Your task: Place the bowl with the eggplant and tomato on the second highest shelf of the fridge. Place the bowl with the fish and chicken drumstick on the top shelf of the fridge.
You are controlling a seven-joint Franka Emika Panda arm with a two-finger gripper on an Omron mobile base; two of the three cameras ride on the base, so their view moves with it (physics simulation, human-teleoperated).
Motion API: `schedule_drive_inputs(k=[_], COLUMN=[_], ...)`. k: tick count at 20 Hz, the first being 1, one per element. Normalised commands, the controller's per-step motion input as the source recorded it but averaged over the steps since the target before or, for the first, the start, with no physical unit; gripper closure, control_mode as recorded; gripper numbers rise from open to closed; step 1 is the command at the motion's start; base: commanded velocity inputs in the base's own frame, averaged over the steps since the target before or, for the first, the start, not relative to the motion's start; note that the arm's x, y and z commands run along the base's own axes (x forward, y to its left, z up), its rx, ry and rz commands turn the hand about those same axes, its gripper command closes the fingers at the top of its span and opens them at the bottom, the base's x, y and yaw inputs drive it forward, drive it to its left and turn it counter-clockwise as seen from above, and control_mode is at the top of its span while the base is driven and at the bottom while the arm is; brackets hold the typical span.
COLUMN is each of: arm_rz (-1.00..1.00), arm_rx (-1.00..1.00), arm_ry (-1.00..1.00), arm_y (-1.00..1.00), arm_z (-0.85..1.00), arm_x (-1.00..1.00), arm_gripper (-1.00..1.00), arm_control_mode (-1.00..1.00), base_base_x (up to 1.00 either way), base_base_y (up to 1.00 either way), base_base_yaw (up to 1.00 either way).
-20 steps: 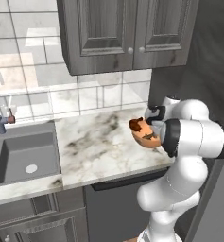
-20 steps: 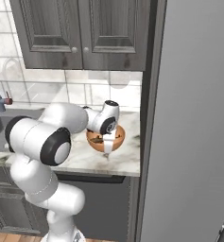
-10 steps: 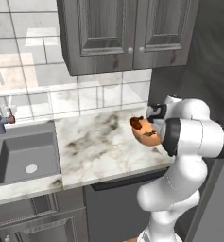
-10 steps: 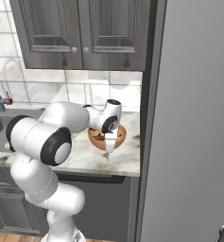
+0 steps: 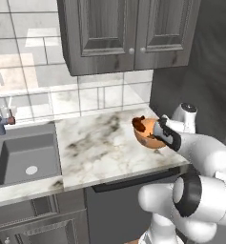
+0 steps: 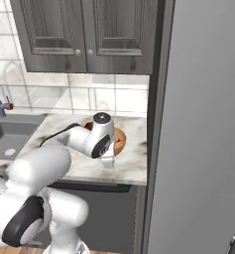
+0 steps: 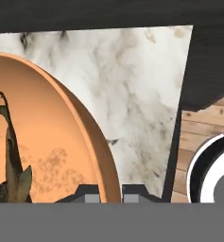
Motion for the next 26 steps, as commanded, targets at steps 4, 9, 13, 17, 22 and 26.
schedule_drive_inputs(k=[4,9,13,17,22,26], arm_rz=[-0.08,-0.1,0.0,0.02,0.01,0.0], arm_rx=[-0.14,-0.06,0.03,0.07,0.03,0.0], arm_ry=[-0.55,-0.28,0.0,0.15,0.13,0.0], arm_y=[0.13,0.1,0.0,0.0,0.03,0.0], arm_z=[0.73,0.88,0.94,0.67,0.34,0.05], arm_x=[-0.9,-0.31,-0.01,-0.4,-0.35,-0.02], arm_gripper=[1.0,1.0,1.0,1.0,1.0,1.0], arm_control_mode=[-1.0,-1.0,-1.0,-1.0,-1.0,1.0], base_base_x=[0.0,0.0,0.0,0.0,0.0,-0.05], base_base_y=[0.0,0.0,0.0,0.0,0.0,0.0], base_base_yaw=[0.0,0.0,0.0,0.0,0.0,0.0])
